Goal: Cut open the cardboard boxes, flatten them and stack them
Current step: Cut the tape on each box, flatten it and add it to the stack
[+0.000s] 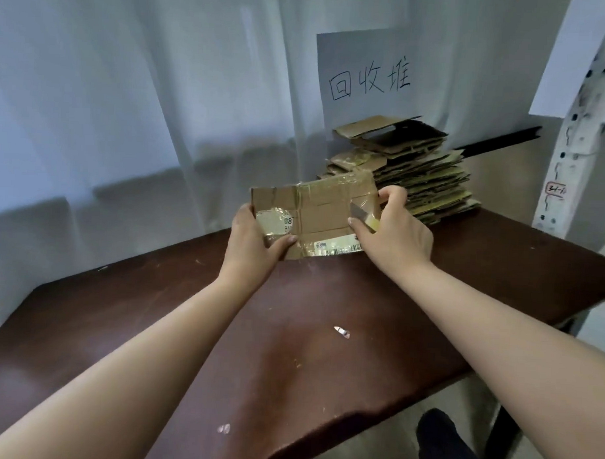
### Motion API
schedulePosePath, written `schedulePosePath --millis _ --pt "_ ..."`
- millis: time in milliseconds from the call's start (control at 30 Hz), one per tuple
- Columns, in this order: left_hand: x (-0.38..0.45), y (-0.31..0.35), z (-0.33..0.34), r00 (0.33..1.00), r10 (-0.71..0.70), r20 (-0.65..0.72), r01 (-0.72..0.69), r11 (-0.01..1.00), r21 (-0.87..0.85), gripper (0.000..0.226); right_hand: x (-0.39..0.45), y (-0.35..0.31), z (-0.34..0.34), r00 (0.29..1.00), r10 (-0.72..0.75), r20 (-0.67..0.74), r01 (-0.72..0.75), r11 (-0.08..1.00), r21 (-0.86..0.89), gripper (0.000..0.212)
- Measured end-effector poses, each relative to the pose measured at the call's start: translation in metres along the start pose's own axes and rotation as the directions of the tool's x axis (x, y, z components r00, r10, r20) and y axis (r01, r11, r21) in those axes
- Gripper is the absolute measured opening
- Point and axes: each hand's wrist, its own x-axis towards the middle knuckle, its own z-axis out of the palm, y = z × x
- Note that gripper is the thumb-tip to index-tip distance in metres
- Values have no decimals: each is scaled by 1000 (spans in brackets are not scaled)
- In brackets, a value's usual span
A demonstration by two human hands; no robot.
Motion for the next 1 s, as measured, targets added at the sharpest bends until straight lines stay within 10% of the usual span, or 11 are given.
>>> schedulePosePath --millis 467,1000 --pt "152 103 25 964 232 -127 -241 969 -56 49 170 24 -67 973 -8 -232 32 995 99 44" --pt "221 102 138 994 -20 110 26 999 -47 59 290 92 -9 998 23 -56 -39 949 -312 19"
